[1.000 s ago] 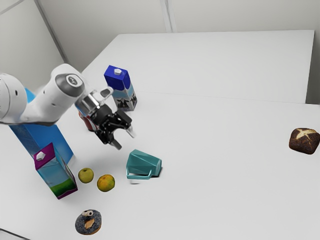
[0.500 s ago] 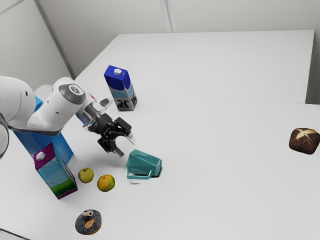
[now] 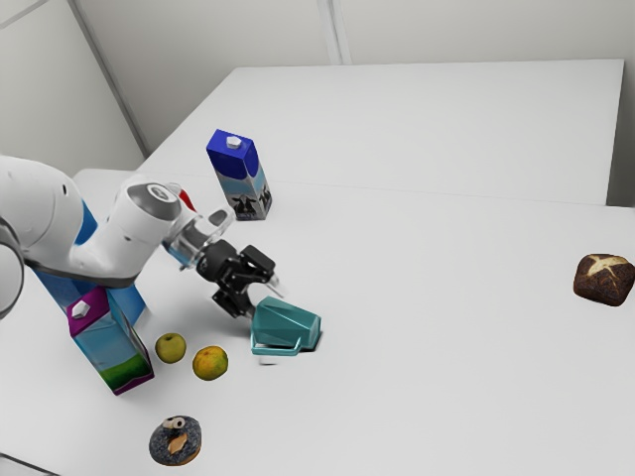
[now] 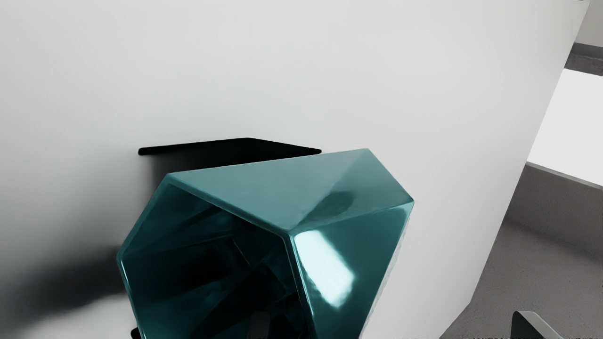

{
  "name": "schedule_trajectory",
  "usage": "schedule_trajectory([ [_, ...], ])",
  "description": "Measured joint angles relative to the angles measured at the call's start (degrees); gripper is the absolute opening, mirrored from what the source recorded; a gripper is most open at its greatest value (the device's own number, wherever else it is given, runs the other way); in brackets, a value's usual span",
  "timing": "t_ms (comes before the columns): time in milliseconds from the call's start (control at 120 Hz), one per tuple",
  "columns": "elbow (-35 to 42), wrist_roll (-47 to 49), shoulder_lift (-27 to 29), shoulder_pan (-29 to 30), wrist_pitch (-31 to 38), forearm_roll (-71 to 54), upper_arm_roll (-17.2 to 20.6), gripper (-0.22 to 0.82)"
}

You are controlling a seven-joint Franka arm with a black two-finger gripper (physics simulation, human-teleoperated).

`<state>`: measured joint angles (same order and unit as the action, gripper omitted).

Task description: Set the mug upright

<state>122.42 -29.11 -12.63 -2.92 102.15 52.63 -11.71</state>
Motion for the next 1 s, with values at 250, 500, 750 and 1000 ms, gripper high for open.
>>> schedule_trajectory([
  [250, -0.2, 0.3, 1.3, 0.0, 0.0, 0.5, 1.0, 0.12],
  [500, -0.6, 0.8, 0.9, -0.1, 0.7, 0.5, 2.2, -0.11],
  [750, -1.1, 2.0, 1.5, -0.1, 1.1, -0.2, 2.7, -0.16],
  [1000, -1.4, 4.1, 7.4, -0.6, 4.8, -8.1, 5.7, -0.18],
])
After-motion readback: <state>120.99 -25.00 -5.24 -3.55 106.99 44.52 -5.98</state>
